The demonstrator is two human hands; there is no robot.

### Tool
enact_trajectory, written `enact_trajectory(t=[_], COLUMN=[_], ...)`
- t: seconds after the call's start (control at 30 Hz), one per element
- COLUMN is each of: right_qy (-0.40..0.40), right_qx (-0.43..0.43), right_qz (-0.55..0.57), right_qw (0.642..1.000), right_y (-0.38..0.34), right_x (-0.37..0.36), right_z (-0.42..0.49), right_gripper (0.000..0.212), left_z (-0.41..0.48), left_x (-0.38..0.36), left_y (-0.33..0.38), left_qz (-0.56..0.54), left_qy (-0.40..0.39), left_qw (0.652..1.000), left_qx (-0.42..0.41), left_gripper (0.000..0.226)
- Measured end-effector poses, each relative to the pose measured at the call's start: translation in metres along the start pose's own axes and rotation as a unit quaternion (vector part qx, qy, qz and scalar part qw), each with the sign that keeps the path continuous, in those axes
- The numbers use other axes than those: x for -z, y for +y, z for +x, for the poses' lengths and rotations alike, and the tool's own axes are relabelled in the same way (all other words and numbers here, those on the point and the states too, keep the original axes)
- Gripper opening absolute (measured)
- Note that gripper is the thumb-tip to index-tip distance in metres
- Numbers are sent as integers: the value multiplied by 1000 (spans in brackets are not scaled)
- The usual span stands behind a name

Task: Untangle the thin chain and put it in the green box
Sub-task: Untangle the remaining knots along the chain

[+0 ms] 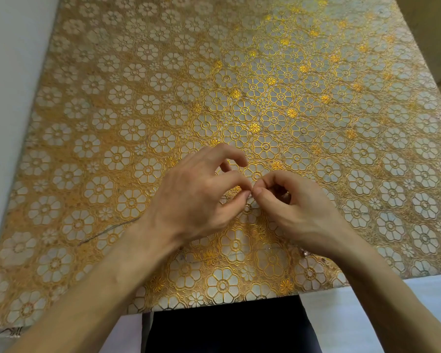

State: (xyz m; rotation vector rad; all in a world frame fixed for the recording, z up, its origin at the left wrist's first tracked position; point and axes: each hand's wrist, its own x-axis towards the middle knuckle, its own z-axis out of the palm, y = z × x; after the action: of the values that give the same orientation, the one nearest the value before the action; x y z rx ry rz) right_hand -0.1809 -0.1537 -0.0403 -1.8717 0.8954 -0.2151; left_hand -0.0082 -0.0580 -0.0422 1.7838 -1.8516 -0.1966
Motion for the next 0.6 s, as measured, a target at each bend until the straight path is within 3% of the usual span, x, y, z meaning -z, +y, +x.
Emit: enact_trajectory(t=[0.37,0.6], right_qy=[23,9], right_qx=[15,-13], right_qz=[-67,7], right_qw=[997,1000], right_y=[-3,-5], right_x=[-3,-1], right_z=[0,-2], right_gripper=[13,17], left_z=[2,-8], left_x=[-1,-13], left_y=[7,10], left_qz=[39,-152], left_qy=[16,86], left_qw=[998,972], left_qx=[42,157], left_gripper=[11,10])
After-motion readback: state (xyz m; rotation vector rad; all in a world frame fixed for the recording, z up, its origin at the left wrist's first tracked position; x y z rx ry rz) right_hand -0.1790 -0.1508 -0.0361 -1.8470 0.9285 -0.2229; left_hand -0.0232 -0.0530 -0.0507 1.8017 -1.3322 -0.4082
